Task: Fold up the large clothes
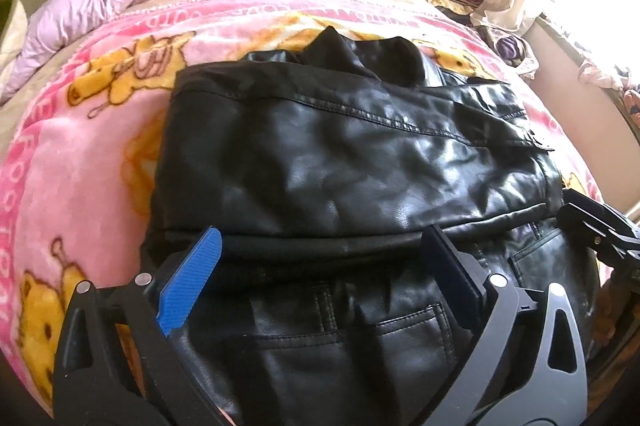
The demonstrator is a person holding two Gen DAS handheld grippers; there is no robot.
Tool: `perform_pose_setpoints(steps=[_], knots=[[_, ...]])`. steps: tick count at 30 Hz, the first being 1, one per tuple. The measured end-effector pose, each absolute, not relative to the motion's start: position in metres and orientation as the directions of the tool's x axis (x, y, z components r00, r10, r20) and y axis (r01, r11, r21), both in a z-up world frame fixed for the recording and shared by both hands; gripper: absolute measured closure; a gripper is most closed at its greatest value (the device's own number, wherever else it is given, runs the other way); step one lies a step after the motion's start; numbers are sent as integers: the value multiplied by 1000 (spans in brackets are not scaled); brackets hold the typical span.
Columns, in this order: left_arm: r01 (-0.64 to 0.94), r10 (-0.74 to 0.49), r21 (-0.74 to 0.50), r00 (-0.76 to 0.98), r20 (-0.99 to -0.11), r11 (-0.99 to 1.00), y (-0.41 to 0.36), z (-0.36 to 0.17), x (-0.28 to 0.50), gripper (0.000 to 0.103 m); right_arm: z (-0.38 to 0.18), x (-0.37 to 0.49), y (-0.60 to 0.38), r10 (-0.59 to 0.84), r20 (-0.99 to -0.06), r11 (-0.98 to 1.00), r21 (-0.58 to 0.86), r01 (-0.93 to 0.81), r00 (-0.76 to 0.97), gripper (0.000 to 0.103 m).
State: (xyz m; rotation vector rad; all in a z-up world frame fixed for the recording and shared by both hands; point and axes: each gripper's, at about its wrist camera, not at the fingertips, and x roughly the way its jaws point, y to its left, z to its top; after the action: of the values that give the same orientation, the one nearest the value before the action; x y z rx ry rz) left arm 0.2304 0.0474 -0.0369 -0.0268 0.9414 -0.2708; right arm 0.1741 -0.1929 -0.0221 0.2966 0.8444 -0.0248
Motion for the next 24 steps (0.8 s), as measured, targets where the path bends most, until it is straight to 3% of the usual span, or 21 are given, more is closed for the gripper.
perform_pose_setpoints(steps=[24], knots=[[154,-231,-173,654,-721,973,72,1,186,9,40,100,-195,43,-628,969,215,120,777,6]])
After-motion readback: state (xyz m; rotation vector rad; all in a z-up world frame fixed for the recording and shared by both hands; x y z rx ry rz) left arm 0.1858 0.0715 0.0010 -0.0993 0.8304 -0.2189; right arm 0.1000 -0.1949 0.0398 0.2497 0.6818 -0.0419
